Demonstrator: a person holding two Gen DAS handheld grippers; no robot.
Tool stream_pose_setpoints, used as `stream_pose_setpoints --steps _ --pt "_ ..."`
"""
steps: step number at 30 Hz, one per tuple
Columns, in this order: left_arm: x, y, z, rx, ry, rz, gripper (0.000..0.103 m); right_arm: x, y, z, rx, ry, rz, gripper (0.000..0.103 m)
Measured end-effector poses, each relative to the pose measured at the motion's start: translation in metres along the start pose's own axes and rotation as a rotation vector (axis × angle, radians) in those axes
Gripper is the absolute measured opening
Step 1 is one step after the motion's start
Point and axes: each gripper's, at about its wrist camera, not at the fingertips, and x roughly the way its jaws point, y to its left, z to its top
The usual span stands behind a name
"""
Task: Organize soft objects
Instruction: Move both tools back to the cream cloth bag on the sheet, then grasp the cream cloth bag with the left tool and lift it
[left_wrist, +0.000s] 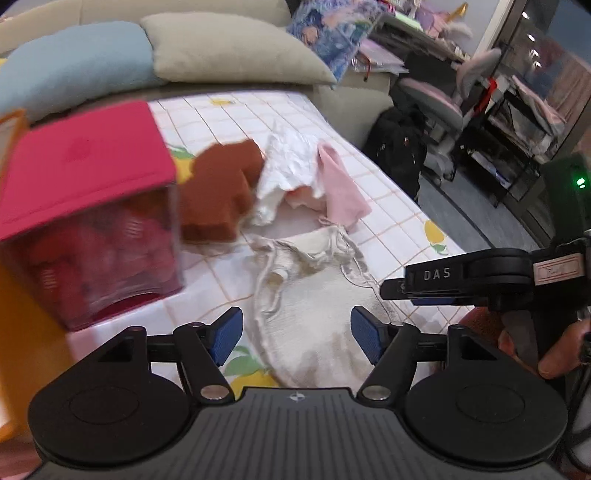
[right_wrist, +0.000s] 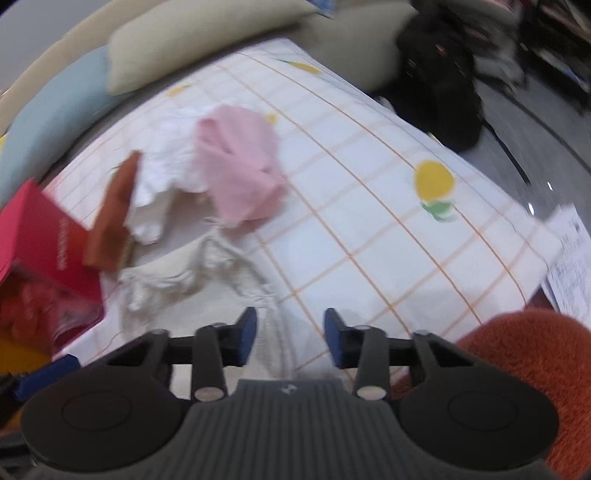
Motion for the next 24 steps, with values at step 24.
stream_pose_setpoints --steps 24 --pt "0.040 -0.023 0.002 0.082 0.101 -0.010 0.077 0.024 -0.003 -0.001 0.065 0.172 0.250 0.011"
